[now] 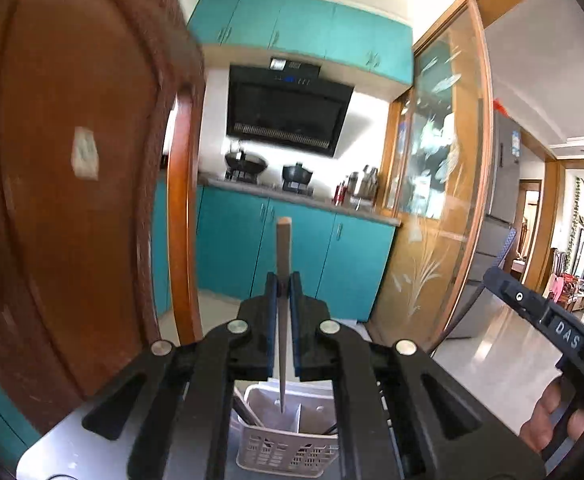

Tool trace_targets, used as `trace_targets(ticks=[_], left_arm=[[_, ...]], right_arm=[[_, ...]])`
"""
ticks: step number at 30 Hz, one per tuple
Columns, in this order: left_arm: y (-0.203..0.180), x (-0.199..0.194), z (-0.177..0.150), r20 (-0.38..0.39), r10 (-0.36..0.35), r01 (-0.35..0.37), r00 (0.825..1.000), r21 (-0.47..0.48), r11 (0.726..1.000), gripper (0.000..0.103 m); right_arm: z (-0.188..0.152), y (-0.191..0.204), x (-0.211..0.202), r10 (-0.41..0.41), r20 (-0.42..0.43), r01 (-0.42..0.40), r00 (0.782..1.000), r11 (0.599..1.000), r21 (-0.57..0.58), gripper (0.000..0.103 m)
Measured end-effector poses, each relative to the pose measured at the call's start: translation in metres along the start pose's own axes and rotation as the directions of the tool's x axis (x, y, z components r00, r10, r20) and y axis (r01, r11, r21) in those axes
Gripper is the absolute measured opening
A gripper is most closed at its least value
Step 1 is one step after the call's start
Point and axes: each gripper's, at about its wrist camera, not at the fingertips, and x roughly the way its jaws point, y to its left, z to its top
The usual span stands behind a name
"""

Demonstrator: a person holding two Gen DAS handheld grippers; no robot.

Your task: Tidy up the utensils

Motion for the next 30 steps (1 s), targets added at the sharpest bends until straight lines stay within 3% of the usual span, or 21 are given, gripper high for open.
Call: trace_targets(ticks=[3,8,13,18,20,22,26,28,30], left_arm=[[0.0,0.027,-0.01,-0.036,0.05,-0.049,0.998,0.033,0.998,0.007],[-0.005,0.048,-0.031,-0.113,0.061,-0.055,0.992,0.057,0.997,0.007],[0.0,0.059,-0.045,-0.16,0.084,-0.073,0.984,0.071,0.995,0.007],[0.001,0.071,-0.055,-0.193,0.093,-0.078,0.977,0.081,0.994,0.007],[0.003,0.067,-0.055,-0.19,0.091,-0.078,0.978,0.076,0.994,0.012],[0.002,0.062,-0.054,-0.179,0.082,-0.069,0.98,0.079,0.995,0.032],[-0.001,0.039,-0.057,-0.147,0.07,-0.053,0.987,0.112,0.992,0.051],[-0.003,0.022,-0.065,-0.131,0.087,-0.066,0.988,0.152,0.986,0.065],[-0.005,0.001,-0.075,-0.139,0.104,-0.076,0.985,0.198,0.977,0.07]], right_arm=[[-0.018,-0.001,0.023,-0.014,-0.067,0.013,0.998,1.0,-0.017,0.007],[-0.035,-0.003,0.039,-0.005,-0.14,0.001,0.99,1.0,-0.027,0.007],[-0.04,0.0,0.038,-0.02,-0.157,0.012,0.987,0.998,-0.054,0.007],[-0.034,0.0,0.021,-0.022,-0.137,0.016,0.99,0.999,-0.046,0.016],[-0.031,0.0,0.009,-0.019,-0.116,0.014,0.993,0.999,-0.044,0.026],[-0.029,-0.001,-0.004,-0.011,-0.093,0.008,0.996,0.999,-0.039,0.038],[-0.03,0.001,-0.042,-0.022,-0.055,0.018,0.998,0.997,-0.073,0.058],[-0.038,0.001,-0.068,-0.049,-0.039,0.045,0.998,0.994,-0.101,0.073],[-0.055,-0.002,-0.097,-0.075,-0.04,0.069,0.996,0.991,-0.117,0.087]])
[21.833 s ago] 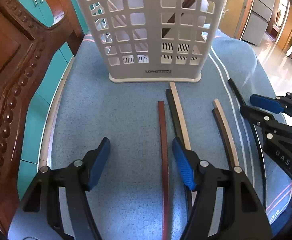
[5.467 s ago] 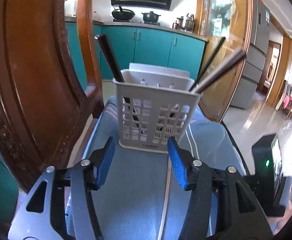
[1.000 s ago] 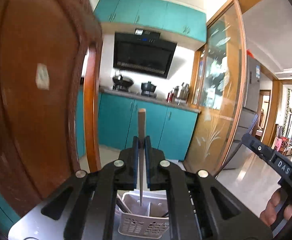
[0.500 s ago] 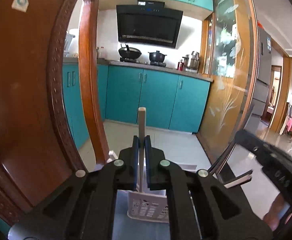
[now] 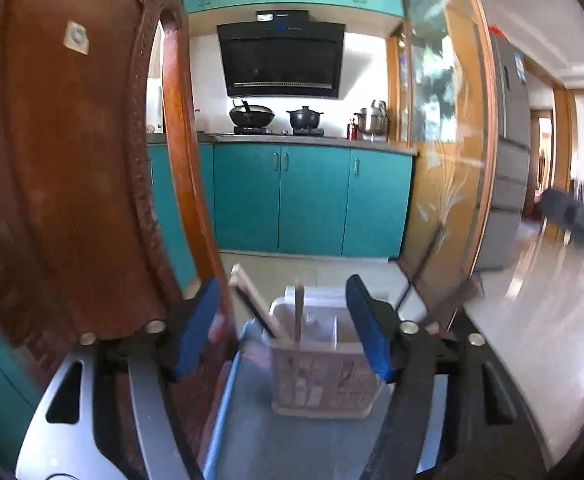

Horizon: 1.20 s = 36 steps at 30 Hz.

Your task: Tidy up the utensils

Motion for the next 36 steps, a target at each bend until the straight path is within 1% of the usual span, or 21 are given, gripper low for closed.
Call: trace_targets(ticks=[1,2,4,5,7,9,12,15,18,22,26,30,36], left_arm=[[0.0,-0.01,-0.007,-0.008,0.013,-0.013,1.0,0.009,1.0,0.077],[0.001,-0.021,-0.013,-0.013,0.021,-0.02,1.0,0.013,1.0,0.08],[0.001,-0.05,-0.032,-0.02,0.012,-0.012,1.0,0.014,1.0,0.091],[0.001,-0.063,-0.04,-0.024,0.004,-0.004,1.0,0.012,1.0,0.093],[0.001,-0.083,-0.052,-0.031,-0.018,0.018,0.999,0.018,1.0,0.097],[-0.002,-0.104,-0.061,-0.038,-0.001,0.002,0.999,0.034,0.999,0.099],[-0.004,-0.129,-0.067,-0.036,0.002,-0.001,0.999,0.035,0.999,0.099],[-0.006,-0.152,-0.07,-0.057,-0.008,0.01,0.998,0.029,1.0,0.099],[-0.008,-0.177,-0.071,-0.039,-0.007,0.009,0.999,0.044,0.999,0.099],[-0.01,-0.198,-0.067,-0.012,-0.015,0.016,1.0,0.056,0.998,0.099],[-0.011,-0.206,-0.061,0.01,-0.021,0.02,1.0,0.056,0.998,0.099],[-0.012,-0.209,-0.059,0.006,-0.043,0.043,0.999,0.047,0.998,0.1],[-0.013,-0.211,-0.059,0.004,-0.051,0.051,0.999,0.043,0.998,0.1]], right_arm=[[-0.009,-0.001,-0.011,-0.011,-0.002,0.011,1.0,1.0,0.0,0.094],[-0.023,-0.003,-0.025,-0.03,-0.007,0.03,1.0,1.0,0.005,0.096],[-0.044,-0.003,-0.046,-0.056,-0.031,0.056,0.998,0.998,0.01,0.1],[-0.05,-0.002,-0.052,-0.064,-0.048,0.064,0.997,0.998,0.01,0.1],[-0.063,0.005,-0.067,-0.087,-0.115,0.087,0.99,0.996,-0.008,0.1],[-0.068,0.013,-0.08,-0.09,-0.133,0.087,0.987,0.996,-0.029,0.1],[-0.072,0.027,-0.099,-0.098,-0.144,0.088,0.985,0.993,-0.078,0.1],[-0.071,0.038,-0.116,-0.123,-0.117,0.11,0.985,0.987,-0.113,0.1],[-0.068,0.041,-0.126,-0.126,-0.101,0.115,0.987,0.987,-0.112,0.1],[-0.065,0.042,-0.136,-0.122,-0.085,0.114,0.989,0.989,-0.094,0.1],[-0.064,0.042,-0.14,-0.129,-0.079,0.121,0.989,0.988,-0.098,0.1],[-0.064,0.042,-0.141,-0.13,-0.082,0.122,0.988,0.988,-0.093,0.1],[-0.065,0.044,-0.142,-0.127,-0.081,0.118,0.989,0.987,-0.105,0.1]])
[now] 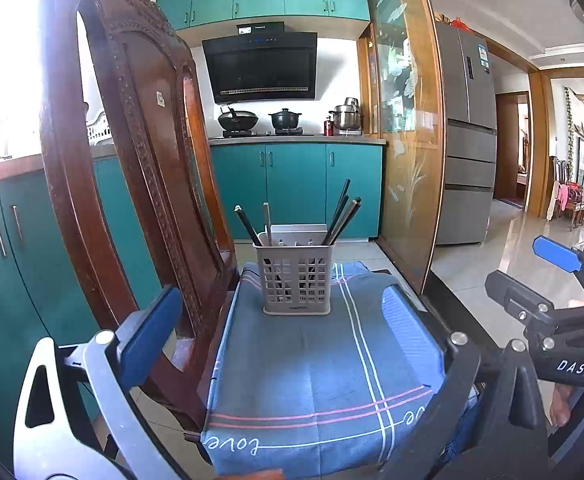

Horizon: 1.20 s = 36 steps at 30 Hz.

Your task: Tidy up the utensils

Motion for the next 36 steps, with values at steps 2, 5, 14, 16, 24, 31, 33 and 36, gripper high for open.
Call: trace_targets(ticks=[2,5,14,16,24,31,33,36], left_arm=[[0.001,0.0,0.001,-0.001,-0.006,0.006,1.0,-0.006,1.0,0.1],[0.003,0.002,0.001,-0.008,-0.023,0.023,1.0,-0.022,0.999,0.1],[0.0,0.004,0.0,-0.009,-0.032,0.032,0.999,-0.017,0.999,0.1],[-0.002,0.005,0.0,-0.011,-0.032,0.032,0.999,-0.009,0.999,0.1],[-0.003,0.006,-0.002,-0.014,-0.037,0.037,0.999,-0.004,0.999,0.1],[-0.004,0.006,-0.003,-0.02,-0.037,0.037,0.999,-0.001,0.999,0.1],[-0.003,0.007,-0.003,-0.024,-0.045,0.044,0.999,-0.006,0.999,0.1],[-0.002,0.009,-0.003,-0.03,-0.062,0.061,0.998,-0.02,0.998,0.1]], right_arm=[[0.0,0.0,0.0,-0.003,-0.001,0.003,1.0,1.0,-0.007,0.1],[0.0,0.0,0.0,-0.006,-0.001,0.006,1.0,1.0,-0.012,0.1],[0.0,0.0,0.002,-0.006,-0.006,0.006,1.0,1.0,-0.007,0.1],[0.0,0.001,0.001,-0.006,-0.005,0.006,1.0,1.0,-0.007,0.1],[-0.001,0.002,0.006,-0.004,-0.014,0.004,1.0,1.0,-0.007,0.1],[-0.003,0.002,0.008,-0.003,-0.019,0.003,1.0,1.0,-0.007,0.1],[-0.005,0.002,0.009,-0.003,-0.022,0.003,1.0,1.0,-0.008,0.1],[-0.007,0.002,0.011,-0.002,-0.026,0.002,1.0,1.0,-0.006,0.1]])
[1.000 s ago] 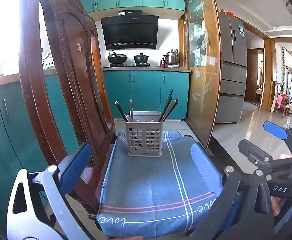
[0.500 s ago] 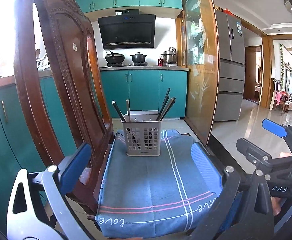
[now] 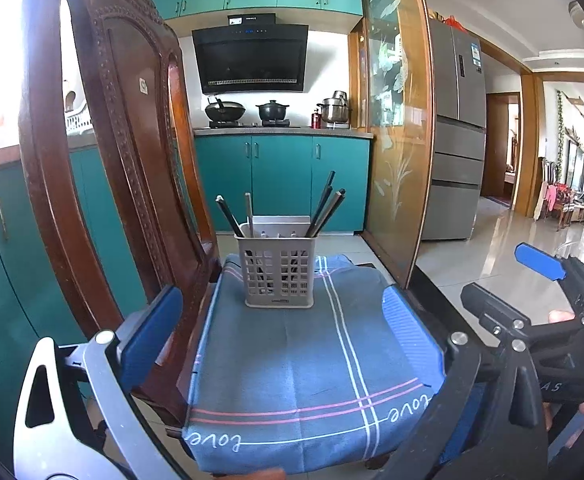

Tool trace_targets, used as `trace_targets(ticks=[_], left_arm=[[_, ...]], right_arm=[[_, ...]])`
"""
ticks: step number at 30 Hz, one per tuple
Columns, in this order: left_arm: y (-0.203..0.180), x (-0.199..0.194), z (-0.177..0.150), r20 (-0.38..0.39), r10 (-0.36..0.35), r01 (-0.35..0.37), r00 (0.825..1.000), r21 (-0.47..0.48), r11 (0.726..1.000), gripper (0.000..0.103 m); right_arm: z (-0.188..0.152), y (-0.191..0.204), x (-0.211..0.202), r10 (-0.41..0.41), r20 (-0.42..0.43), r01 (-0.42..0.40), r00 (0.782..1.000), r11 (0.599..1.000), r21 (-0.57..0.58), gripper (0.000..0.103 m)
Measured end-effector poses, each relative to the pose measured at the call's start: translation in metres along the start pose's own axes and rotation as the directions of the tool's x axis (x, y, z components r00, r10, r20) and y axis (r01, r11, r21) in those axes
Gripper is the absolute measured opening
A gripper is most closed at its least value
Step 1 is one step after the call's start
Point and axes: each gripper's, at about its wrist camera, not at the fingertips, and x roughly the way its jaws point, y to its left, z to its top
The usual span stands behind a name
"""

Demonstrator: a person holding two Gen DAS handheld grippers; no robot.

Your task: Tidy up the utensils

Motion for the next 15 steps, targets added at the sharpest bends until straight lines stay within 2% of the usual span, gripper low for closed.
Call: trace_targets(ticks=[6,11,15], left_arm=[[-0.002,0.001,-0.002,0.003,0.01,-0.01,1.0,0.009,1.0,0.1],[-0.003,0.009,-0.004,-0.029,0.006,-0.006,1.0,0.012,1.0,0.1],[-0.002,0.024,-0.007,-0.072,-0.003,0.003,0.997,0.004,1.0,0.1]], right_arm=[[-0.002,-0.001,0.004,0.0,-0.01,0.0,1.0,1.0,0.006,0.1],[-0.004,-0.003,0.011,-0.001,-0.027,0.002,1.0,1.0,0.016,0.1],[-0.007,-0.011,0.033,-0.027,-0.092,0.032,0.995,0.998,0.05,0.1]])
